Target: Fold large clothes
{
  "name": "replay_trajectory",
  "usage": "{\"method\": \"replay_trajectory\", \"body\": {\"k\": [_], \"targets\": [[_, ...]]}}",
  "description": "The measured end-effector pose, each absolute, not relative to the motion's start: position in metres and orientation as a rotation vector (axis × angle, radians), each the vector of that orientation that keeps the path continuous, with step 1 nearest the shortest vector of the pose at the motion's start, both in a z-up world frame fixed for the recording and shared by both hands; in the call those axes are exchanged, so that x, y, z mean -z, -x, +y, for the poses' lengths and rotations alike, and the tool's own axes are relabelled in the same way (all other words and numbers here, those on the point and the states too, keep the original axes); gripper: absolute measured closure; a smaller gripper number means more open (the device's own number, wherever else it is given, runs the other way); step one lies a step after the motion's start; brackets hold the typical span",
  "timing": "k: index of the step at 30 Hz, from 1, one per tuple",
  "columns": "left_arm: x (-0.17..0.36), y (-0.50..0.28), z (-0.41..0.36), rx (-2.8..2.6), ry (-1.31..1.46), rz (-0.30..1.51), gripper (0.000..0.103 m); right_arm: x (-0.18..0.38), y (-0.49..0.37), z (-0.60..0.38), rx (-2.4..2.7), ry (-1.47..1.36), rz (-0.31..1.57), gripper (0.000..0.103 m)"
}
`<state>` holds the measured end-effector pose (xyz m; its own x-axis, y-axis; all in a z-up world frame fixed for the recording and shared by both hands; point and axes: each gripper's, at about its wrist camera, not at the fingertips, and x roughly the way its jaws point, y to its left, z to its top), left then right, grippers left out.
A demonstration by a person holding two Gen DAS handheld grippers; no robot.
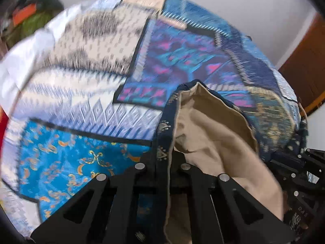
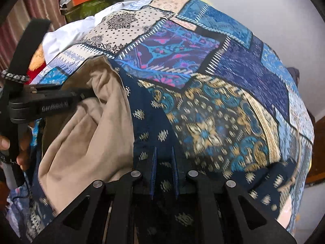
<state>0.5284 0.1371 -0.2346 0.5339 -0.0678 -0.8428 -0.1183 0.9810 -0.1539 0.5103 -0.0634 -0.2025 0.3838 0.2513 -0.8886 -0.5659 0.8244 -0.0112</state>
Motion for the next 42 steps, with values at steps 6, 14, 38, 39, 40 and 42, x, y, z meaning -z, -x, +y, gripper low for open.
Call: {"method": "replay_trajectory", "body": {"k": [6,14,38,39,40,42], "targets": [[0.148,-0.462,0.085,0.134,0.1,0.823,0.098,0.158,-0.486,-0.113,-0.508,0.219,1.069,0.093],[0.122,-0.341,0.003,0.378,-0.08,0.814,0.098,0.089,-0.4,-0.186,-0.413,0.266,0.96,0.093],[0.179,-0.205,0.042,0.326,-0.014,1.012,0.051,0.075,-0.293,-0.163,-0.526,0.264,0.947,0.093],[0.175,-0.202,0.049,0.31,-0.003,1.002,0.048,0.085,-0.297,-0.152,-0.53,0.28,0.965,0.093],[0.172,-0.2,0.056,0.298,0.007,0.994,0.047,0.094,-0.3,-0.145,-0.536,0.287,0.984,0.093],[0.167,-0.2,0.067,0.259,0.009,0.979,0.043,0.121,-0.308,-0.129,-0.549,0.303,1.052,0.093]]}}
